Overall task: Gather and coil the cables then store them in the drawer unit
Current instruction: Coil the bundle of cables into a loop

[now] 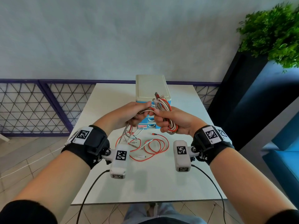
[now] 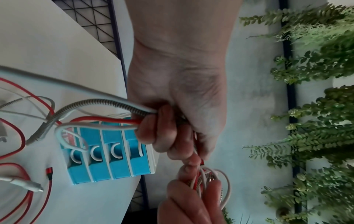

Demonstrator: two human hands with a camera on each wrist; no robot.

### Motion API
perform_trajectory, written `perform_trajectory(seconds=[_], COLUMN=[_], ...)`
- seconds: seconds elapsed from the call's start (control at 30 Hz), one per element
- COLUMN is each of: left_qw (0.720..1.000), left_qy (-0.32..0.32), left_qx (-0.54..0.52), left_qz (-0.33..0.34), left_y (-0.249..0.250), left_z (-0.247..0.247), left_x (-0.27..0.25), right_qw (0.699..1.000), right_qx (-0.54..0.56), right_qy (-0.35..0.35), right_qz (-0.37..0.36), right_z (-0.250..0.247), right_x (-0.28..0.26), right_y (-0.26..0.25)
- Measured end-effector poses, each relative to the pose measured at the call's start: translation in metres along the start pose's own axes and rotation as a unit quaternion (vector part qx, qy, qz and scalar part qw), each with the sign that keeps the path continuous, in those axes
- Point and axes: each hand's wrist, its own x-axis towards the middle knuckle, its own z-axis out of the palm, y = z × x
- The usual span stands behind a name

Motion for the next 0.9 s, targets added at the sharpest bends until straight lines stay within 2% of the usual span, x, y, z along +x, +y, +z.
perform_trajectory(seconds=[0.13,0.2,0.4,0.5,0.67,0.8,0.9], left_qw=[0.991,0.988,0.98,0.977,0.969,0.958,0.965], left_qy=[-0.096,-0.114,-0.113,-0.116,-0.119,-0.14,-0.145], left_qx=[-0.08,-0.097,-0.161,-0.175,-0.216,-0.249,-0.218], left_qz=[-0.04,-0.049,-0.039,-0.032,-0.014,-0.028,-0.032], left_y=[-0.006,-0.013,-0.022,-0.022,-0.029,-0.042,-0.049], left_z=[-0.009,-0.012,-0.013,-0.015,-0.018,-0.016,-0.016], left_x=[-0.003,-0.004,-0.002,-0.003,-0.006,-0.009,-0.011], right_qw=[0.998,0.996,0.993,0.996,0.999,0.996,0.989], right_qx=[-0.004,-0.006,-0.042,-0.038,0.036,0.037,0.069], right_qy=[0.052,0.077,0.106,0.079,0.029,0.067,0.108], right_qz=[-0.02,-0.034,-0.044,-0.03,-0.026,-0.054,-0.069], right_z=[-0.001,-0.004,-0.004,-0.005,-0.012,-0.012,-0.013], right_x=[0.005,0.008,0.014,0.011,0.007,0.01,0.014], right_y=[0.001,0.003,0.011,0.01,0.007,0.01,0.015])
